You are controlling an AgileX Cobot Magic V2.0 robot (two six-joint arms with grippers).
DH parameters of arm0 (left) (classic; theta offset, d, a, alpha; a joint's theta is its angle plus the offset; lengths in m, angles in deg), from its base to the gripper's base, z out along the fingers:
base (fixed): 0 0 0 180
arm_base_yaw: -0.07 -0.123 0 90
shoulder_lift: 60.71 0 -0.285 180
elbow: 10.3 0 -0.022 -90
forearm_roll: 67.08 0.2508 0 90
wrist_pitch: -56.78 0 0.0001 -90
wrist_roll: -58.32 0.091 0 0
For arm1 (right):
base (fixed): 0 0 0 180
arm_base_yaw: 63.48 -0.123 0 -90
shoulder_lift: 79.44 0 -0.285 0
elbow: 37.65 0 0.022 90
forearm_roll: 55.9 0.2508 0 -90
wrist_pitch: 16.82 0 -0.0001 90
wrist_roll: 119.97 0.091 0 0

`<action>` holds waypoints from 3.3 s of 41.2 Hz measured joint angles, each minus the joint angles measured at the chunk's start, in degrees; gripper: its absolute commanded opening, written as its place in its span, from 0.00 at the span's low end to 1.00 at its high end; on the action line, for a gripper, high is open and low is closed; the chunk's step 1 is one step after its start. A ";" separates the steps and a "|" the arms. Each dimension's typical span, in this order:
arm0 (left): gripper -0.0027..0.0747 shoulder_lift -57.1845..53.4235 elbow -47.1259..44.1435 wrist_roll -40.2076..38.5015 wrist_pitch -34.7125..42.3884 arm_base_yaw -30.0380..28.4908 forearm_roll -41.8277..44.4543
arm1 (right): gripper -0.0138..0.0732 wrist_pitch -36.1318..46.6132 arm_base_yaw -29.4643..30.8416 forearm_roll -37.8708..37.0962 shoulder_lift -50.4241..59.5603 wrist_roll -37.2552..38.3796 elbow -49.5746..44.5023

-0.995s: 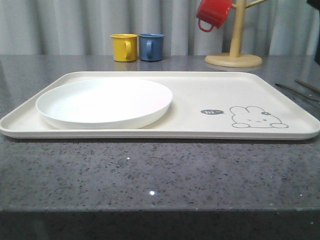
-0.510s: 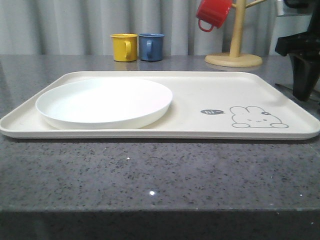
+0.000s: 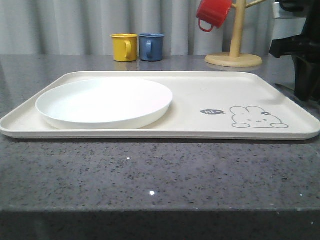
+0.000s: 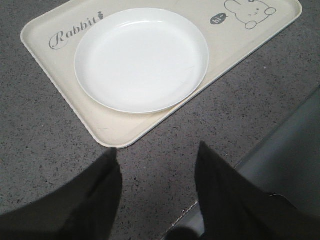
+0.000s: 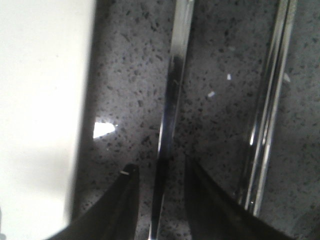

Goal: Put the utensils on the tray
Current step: 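Lower the right gripper onto the silver fork and close, then carry the fork onto the tray beside the plate and lower it, then open the right gripper and lift away from the fork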

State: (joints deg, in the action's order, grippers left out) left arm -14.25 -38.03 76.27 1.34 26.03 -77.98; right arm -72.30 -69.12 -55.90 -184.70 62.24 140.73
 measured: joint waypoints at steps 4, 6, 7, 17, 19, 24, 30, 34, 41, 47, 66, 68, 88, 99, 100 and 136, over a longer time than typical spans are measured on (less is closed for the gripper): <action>0.47 0.00 0.00 0.00 0.00 0.00 0.00 | 0.44 0.50 0.00 0.00 0.00 0.00 0.00; 0.47 0.00 0.00 0.00 0.00 0.00 0.00 | 0.44 0.50 0.00 0.00 0.00 0.00 0.00; 0.47 0.00 0.00 0.00 0.00 0.00 0.00 | 0.44 0.50 0.00 0.00 0.00 0.00 0.00; 0.47 0.00 0.00 0.00 0.10 0.00 0.00 | 0.44 0.37 0.00 0.30 0.00 0.00 0.00; 0.47 0.00 0.00 0.00 0.10 0.00 0.00 | 0.44 0.05 0.00 0.30 0.00 0.00 0.00; 0.47 0.00 0.00 0.00 0.10 0.00 0.00 | 0.42 -1.15 0.00 0.30 -0.13 0.00 0.00; 0.47 0.00 0.00 0.00 0.10 0.00 0.00 | 0.33 -1.83 0.00 0.52 -0.91 0.00 0.10; 0.47 0.00 0.00 0.00 0.10 0.00 0.00 | 0.22 -1.70 0.00 1.21 -0.91 0.00 0.10; 0.47 0.00 0.00 0.00 0.10 0.00 0.00 | 0.16 -1.47 0.00 1.83 -0.91 0.04 0.10; 0.47 0.00 0.00 0.00 0.10 0.00 0.00 | 0.16 -1.47 0.00 1.83 -0.16 0.04 0.10; 0.47 0.00 0.00 0.00 0.10 0.00 0.00 | 0.17 -6.18 -13.30 4.88 7.24 1.55 4.23; 0.47 0.00 0.00 0.00 0.10 0.00 0.00 | 0.17 -6.23 -15.95 5.15 6.54 2.98 4.67; 0.47 0.00 0.00 0.00 0.10 0.00 -0.10 | 0.28 0.00 -20.55 6.59 -4.40 25.88 7.54; 0.47 0.00 0.00 0.00 0.10 0.00 -0.10 | 0.30 2.76 -20.55 7.22 -5.10 27.22 7.59; 0.47 0.00 0.00 0.00 0.10 0.00 -0.10 | 0.30 2.86 -20.55 7.26 -5.10 27.34 7.59; 0.47 0.00 0.00 0.00 0.10 0.00 -0.10 | 0.30 -12.21 -11.05 -11.78 12.16 14.54 3.61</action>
State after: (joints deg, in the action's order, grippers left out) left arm -14.25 -38.03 76.27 1.44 26.03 -78.07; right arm -84.51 -80.16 -67.68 -172.54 76.78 144.34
